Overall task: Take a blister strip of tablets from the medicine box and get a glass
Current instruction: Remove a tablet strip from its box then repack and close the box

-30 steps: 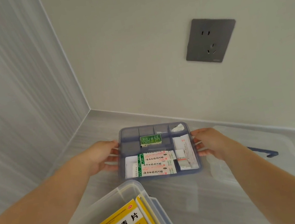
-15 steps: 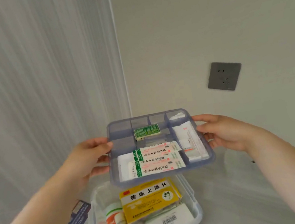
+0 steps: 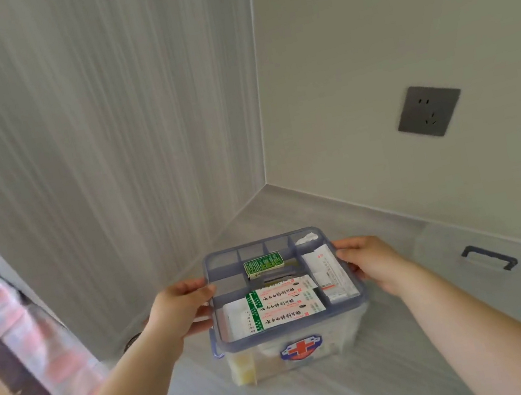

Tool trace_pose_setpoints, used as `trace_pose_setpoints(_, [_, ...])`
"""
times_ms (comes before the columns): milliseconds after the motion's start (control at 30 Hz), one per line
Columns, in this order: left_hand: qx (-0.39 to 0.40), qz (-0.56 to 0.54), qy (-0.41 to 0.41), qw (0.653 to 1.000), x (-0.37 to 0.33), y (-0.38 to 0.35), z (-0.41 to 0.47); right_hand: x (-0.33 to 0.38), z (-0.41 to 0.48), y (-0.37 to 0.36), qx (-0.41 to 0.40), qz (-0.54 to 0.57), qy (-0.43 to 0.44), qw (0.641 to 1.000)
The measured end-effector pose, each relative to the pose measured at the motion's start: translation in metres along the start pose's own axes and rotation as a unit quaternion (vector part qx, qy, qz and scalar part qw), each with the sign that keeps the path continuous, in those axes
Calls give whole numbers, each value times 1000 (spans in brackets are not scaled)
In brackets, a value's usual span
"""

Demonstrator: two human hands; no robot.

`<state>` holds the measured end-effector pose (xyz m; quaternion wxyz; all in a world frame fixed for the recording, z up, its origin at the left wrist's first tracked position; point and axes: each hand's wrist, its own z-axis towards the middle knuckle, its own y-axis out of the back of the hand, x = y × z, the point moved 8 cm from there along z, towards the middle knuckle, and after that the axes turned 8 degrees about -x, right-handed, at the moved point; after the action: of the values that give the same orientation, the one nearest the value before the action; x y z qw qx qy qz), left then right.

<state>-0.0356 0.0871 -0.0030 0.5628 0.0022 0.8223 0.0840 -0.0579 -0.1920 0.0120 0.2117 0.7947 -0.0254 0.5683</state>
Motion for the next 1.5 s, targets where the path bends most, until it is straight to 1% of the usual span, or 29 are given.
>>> trace_pose_setpoints(200, [-29,14,8,999,2,-3,5,-4,4,4,-26,-30,14,999])
trace_pose_setpoints(300, [-68,44,-25,996,-1,0,7,-5,7,6,-62,-64,34,995])
trace_pose_setpoints(400, [-87,68,-57,992,-1,1,10,-2,7,6,-81,-103,65,989])
trace_pose_setpoints(500, [-106,75,-78,988,-1,3,11,3,7,1,-86,-176,117,974])
trace_pose_setpoints(600, [-119,99,-110,982,-4,3,8,3,7,2,-93,-220,149,959])
trace_pose_setpoints(800, [-147,140,-145,968,-5,4,3,-6,6,0,-100,-283,152,942])
trace_pose_setpoints(967, [-155,149,-163,963,-2,4,3,-5,2,-1,-115,-323,184,921])
trace_pose_setpoints(1067, [-161,179,-185,953,-2,3,2,-6,0,0,-128,-323,190,918])
trace_pose_setpoints(1133, [-162,222,-193,942,-4,1,1,-6,-1,0,-130,-317,188,920])
trace_pose_setpoints(1233, [-184,296,-222,911,-14,-4,-10,-4,-2,1,-126,-327,198,916])
trace_pose_setpoints(1300, [-167,310,-270,896,-24,-22,-22,-3,-4,14,-146,-308,204,918])
trace_pose_setpoints(1367, [-100,289,-314,899,-31,-53,-35,-8,-6,40,-179,-285,200,920])
trace_pose_setpoints(1433, [-17,260,-345,902,-35,-90,-47,-21,-5,71,-202,-304,180,914])
trace_pose_setpoints(1500, [34,262,-382,886,-41,-125,-58,-41,-1,108,-217,-330,142,908])
